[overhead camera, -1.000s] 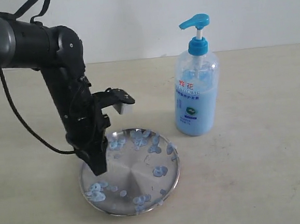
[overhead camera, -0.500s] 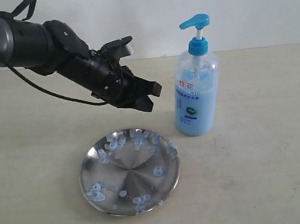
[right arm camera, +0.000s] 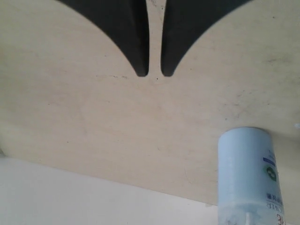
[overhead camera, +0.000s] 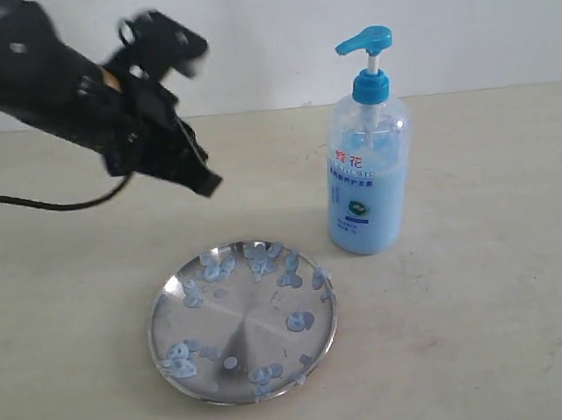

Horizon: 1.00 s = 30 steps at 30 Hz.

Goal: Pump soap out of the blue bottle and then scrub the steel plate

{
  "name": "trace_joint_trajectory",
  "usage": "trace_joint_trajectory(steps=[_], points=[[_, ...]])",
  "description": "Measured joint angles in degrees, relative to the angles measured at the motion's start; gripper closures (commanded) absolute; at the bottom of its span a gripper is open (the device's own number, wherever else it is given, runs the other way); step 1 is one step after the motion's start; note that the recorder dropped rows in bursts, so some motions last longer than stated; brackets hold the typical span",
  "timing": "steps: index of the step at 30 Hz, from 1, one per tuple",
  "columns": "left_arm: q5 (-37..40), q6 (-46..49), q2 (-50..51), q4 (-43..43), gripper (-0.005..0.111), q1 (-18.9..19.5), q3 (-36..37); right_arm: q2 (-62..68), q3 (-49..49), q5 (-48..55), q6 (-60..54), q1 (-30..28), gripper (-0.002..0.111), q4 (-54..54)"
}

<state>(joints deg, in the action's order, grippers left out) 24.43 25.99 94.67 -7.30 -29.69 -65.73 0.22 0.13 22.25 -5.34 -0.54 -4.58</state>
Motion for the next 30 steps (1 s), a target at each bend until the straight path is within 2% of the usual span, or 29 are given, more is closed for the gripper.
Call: trace_joint_trajectory(steps=[2,4,7,9,12,16,20,22,26,28,30], points=[[-12.37,-0.26,-10.53,0.10,0.102,0.00,7.32,0.00,0.00,0.00,0.00,0.00,0.108,0.00],[-20.81,-0.98,-21.16,-0.33,0.102,0.00,13.45,0.00,0.00,0.00,0.00,0.00,0.108,0.00],[-25.13,-2.41,-36.89,-1.64,0.102,0.00,20.52,0.00,0.00,0.00,0.00,0.00,0.108,0.00],[-22.30,-3.19,-46.72,-1.76,0.102,0.00,23.92,0.00,0.00,0.00,0.00,0.00,0.108,0.00],[-12.59,-5.72,-58.89,-2.11,0.102,0.00,26.86,0.00,0.00,0.00,0.00,0.00,0.108,0.00],[7.98,-8.74,-69.60,-3.10,0.102,0.00,30.69,0.00,0.00,0.00,0.00,0.00,0.108,0.00],[32.50,-17.78,-77.92,-4.33,0.102,0.00,32.15,0.00,0.00,0.00,0.00,0.00,0.108,0.00],[40.38,-20.14,-81.74,-4.18,0.102,0.00,32.15,0.00,0.00,0.00,0.00,0.00,0.108,0.00],[44.52,-15.11,-89.99,-2.46,0.102,0.00,32.15,0.00,0.00,0.00,0.00,0.00,0.108,0.00],[41.58,-9.24,-93.03,-1.95,0.102,0.00,32.15,0.00,0.00,0.00,0.00,0.00,0.108,0.00],[34.59,-3.72,-94.24,-1.69,0.102,0.00,32.15,0.00,0.00,0.00,0.00,0.00,0.108,0.00]])
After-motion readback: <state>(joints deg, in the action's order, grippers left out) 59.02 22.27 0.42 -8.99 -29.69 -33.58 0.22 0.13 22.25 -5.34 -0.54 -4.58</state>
